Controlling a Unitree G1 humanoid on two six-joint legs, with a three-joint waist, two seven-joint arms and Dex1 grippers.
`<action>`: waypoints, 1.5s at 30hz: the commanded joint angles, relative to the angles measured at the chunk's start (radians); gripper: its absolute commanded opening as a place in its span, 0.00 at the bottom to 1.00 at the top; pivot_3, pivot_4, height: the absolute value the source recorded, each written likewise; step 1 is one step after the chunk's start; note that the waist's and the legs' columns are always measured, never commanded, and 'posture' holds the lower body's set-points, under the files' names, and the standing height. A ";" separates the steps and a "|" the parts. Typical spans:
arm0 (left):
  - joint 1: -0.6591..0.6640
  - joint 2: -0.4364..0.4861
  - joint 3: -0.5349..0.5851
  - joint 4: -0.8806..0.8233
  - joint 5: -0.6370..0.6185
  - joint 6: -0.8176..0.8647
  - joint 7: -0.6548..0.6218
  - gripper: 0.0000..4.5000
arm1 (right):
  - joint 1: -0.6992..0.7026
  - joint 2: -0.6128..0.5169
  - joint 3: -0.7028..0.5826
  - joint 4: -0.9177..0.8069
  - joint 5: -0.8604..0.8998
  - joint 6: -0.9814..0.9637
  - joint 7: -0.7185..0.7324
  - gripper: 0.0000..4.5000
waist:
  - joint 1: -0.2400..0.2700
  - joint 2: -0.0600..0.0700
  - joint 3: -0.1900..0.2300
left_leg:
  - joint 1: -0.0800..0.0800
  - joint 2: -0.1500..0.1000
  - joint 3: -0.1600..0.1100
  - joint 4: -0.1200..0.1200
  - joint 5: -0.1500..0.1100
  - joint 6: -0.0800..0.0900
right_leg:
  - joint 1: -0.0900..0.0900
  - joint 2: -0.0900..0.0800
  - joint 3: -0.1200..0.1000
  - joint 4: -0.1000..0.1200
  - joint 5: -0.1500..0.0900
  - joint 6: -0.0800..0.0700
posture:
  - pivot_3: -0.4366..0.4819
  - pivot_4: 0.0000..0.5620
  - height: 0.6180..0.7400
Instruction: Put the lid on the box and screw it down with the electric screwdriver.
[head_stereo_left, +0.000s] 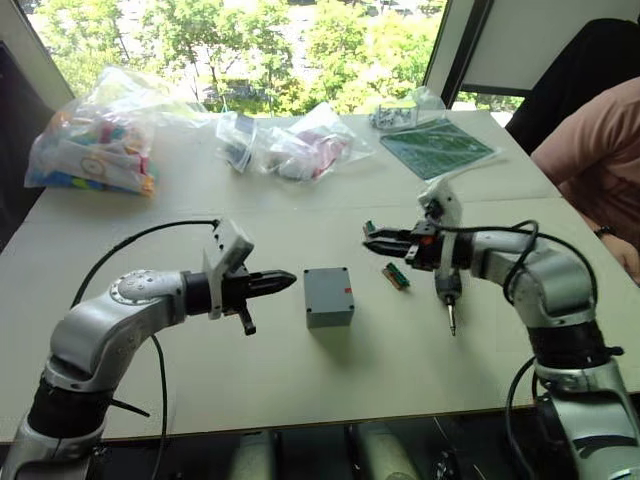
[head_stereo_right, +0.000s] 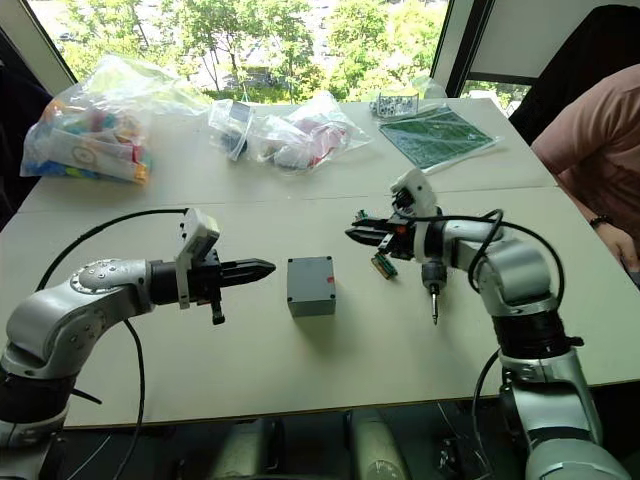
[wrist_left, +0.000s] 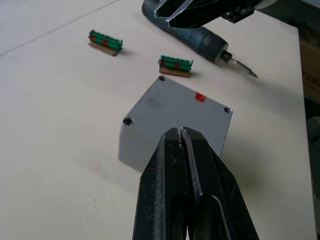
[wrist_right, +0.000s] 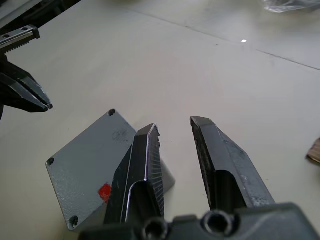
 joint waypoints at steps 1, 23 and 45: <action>-0.063 0.049 0.015 -0.046 -0.036 -0.008 -0.068 0.00 | -0.110 -0.126 -0.022 0.008 0.029 0.250 -0.014 0.59 | 0.001 0.000 0.000 | 0.000 0.000 0.000 0.000 0.000 0.000 | 0.000 0.000 0.000 0.000 0.000 0.000 | 0.48 0.27 1.00; 0.070 0.148 -0.009 -0.210 -0.016 -0.070 -0.116 0.00 | -0.469 -0.093 0.416 0.693 0.074 0.638 -0.227 1.00 | -0.016 0.000 0.000 | -0.001 0.001 0.002 -0.002 0.000 0.000 | -0.003 0.001 0.002 -0.001 0.000 0.000 | 0.48 0.27 1.00; 0.093 0.195 -0.001 -0.090 0.034 -0.109 -0.131 0.00 | -0.622 -0.042 0.192 0.889 -0.088 0.239 -0.163 0.39 | -0.017 0.004 0.003 | 0.000 0.000 0.003 0.000 0.000 0.000 | -0.001 0.001 0.002 0.000 0.000 -0.001 | 0.48 0.27 1.00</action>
